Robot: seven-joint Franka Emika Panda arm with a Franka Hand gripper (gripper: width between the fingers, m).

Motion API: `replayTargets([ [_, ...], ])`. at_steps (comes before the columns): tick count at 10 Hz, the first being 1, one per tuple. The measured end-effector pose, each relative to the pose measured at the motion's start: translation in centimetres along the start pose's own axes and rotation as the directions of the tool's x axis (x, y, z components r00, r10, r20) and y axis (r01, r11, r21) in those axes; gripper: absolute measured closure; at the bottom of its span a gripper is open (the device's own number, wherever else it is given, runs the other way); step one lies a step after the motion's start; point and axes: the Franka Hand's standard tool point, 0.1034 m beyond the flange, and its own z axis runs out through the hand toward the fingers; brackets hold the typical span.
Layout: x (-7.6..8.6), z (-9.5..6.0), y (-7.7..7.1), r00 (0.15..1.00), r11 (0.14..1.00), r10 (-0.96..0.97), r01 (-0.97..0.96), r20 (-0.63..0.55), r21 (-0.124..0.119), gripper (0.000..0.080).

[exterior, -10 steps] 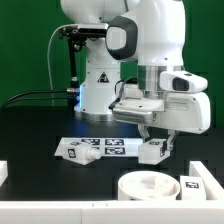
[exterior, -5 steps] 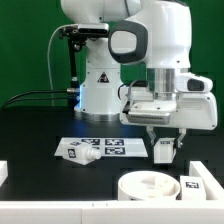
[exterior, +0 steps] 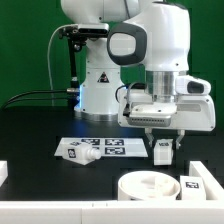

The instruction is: Assemble stool

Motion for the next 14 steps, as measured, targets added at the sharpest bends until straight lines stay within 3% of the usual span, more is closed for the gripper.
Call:
replayTargets([
  [1,0.0,0.0,0.0,1.000,1.000,0.000,0.000,0.000,0.000,0.0396],
  [2,-0.3,-0.3,-0.1,1.000,1.000,0.003,-0.003,0.005,0.008,0.0262],
  [3,-1.3,-1.6,0.0,0.999,1.000,0.014,-0.015,0.031,0.027,0.0170],
  [4,-2.3,-2.8,0.1,0.998,0.999,0.020,-0.022,0.060,0.033,0.0170],
  [6,-4.5,-4.8,1.1,0.992,0.999,0.030,-0.033,0.120,0.018,0.0156],
  [8,-3.8,-4.8,1.8,0.989,0.998,0.067,-0.066,0.135,-0.014,0.0150],
  [9,-4.2,-6.0,2.2,0.983,0.997,0.075,-0.073,0.167,-0.023,0.0150],
  [11,-5.9,-10.5,2.8,0.957,0.992,0.122,-0.110,0.264,-0.061,0.0150],
  [13,-9.0,-16.9,3.4,0.886,0.960,0.276,-0.238,0.373,-0.146,0.0150],
  [14,-9.2,-17.6,3.3,0.874,0.952,0.304,-0.263,0.378,-0.158,0.0150],
])
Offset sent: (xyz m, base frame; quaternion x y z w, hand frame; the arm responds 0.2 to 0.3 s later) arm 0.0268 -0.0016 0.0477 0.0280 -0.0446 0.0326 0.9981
